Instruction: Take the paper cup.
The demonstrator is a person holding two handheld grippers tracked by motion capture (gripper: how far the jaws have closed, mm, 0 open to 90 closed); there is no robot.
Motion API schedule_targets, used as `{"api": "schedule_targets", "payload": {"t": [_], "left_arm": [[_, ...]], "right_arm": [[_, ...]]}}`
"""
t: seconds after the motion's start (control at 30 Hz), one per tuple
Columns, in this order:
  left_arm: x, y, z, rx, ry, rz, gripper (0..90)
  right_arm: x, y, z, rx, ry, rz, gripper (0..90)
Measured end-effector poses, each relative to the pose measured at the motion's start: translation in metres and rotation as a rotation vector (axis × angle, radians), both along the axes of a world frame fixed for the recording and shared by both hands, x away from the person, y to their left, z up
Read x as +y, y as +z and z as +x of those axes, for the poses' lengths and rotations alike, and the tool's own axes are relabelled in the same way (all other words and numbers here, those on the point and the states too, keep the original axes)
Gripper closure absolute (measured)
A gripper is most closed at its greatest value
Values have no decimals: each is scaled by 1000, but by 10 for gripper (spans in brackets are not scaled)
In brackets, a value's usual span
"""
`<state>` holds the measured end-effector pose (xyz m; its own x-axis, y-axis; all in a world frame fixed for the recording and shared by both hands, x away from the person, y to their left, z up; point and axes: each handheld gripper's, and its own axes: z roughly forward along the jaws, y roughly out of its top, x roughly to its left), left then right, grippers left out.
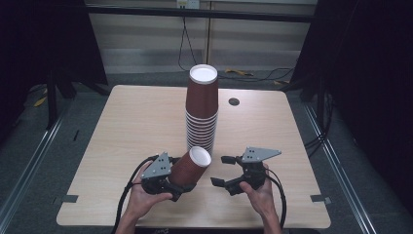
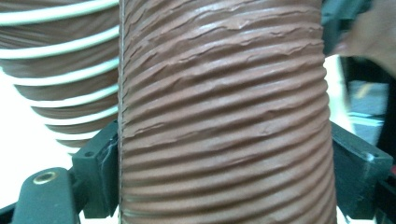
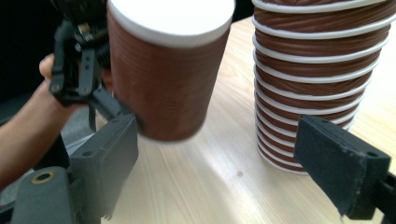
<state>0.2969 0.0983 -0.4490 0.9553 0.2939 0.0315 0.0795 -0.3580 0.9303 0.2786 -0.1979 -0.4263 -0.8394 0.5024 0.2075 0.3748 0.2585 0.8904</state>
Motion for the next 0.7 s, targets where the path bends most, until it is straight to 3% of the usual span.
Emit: {"api": "schedule_targets", "payload": {"t": [0.1,0.2,0.4,0.53,0.7], "left_arm": [[-1,3,2,3,-13,-6,145],[-5,6,4,-14,-42,47,146],[-8,6,5,-13,-74,86,147],[-12,7,8,-14,-93,150,147],[-14,10,7,-11,-89,170,146]], "right_arm": [[-1,2,1,-1,14,-9,136],[-3,3,1,-6,21,-17,136],[-4,4,0,-12,35,-66,142],[-2,5,1,-6,55,-92,155],[1,3,3,1,54,-126,155]]}}
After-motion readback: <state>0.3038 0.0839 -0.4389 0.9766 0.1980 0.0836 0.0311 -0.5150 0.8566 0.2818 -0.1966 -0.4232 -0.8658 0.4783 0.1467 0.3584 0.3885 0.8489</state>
